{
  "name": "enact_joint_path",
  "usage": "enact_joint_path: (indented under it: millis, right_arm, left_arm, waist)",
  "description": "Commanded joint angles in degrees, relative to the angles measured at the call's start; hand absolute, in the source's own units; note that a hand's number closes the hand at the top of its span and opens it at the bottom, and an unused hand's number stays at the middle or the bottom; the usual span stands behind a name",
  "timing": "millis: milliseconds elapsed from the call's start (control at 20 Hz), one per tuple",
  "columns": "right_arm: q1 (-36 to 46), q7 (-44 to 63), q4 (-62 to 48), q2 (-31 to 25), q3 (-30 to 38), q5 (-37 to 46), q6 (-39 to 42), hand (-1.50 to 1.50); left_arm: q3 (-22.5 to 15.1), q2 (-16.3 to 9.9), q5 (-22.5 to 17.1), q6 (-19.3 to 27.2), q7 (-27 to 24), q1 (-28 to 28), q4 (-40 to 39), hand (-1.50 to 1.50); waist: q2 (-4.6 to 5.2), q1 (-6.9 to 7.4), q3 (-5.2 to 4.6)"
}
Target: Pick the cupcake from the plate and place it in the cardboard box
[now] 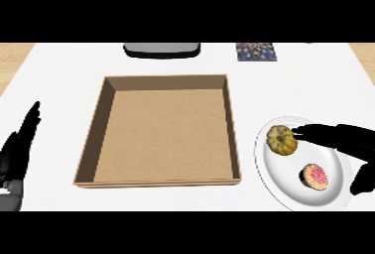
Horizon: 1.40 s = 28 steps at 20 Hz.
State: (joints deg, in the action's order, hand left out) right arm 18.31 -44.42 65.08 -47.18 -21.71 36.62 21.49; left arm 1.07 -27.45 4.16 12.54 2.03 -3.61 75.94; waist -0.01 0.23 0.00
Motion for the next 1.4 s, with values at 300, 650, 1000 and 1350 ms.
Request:
enact_joint_path:
  millis: [300,650,1000,1350]
  right_arm:
    - [-7.4,-3.5,12.7,-1.1,1.4,-3.3,4.5,-1.50]
    - [-8.8,4.4,18.4,-2.1,1.1,1.1,7.3,-1.50]
    - [-10.6,8.0,15.8,2.9,0.1,7.6,6.1,-1.50]
    - [-8.5,6.9,11.2,11.1,4.2,10.4,-5.7,1.50]
  left_arm:
    - [1.4,1.1,2.3,-0.7,1.7,-2.4,-0.7,0.00]
    - [2.2,2.0,3.3,-2.2,3.2,-0.6,3.6,0.00]
    - [2.8,4.6,6.0,-1.5,2.2,-2.7,-0.1,0.00]
    - [5.6,4.7,4.7,-3.7,-3.9,-1.7,-4.8,0.00]
  waist:
    - [-0.16,-0.78,-0.03]
    - [-0.09,-0.25,-0.01]
    - [-0.01,-0.32,0.00]
    - [0.05,-0.19,-0.01]
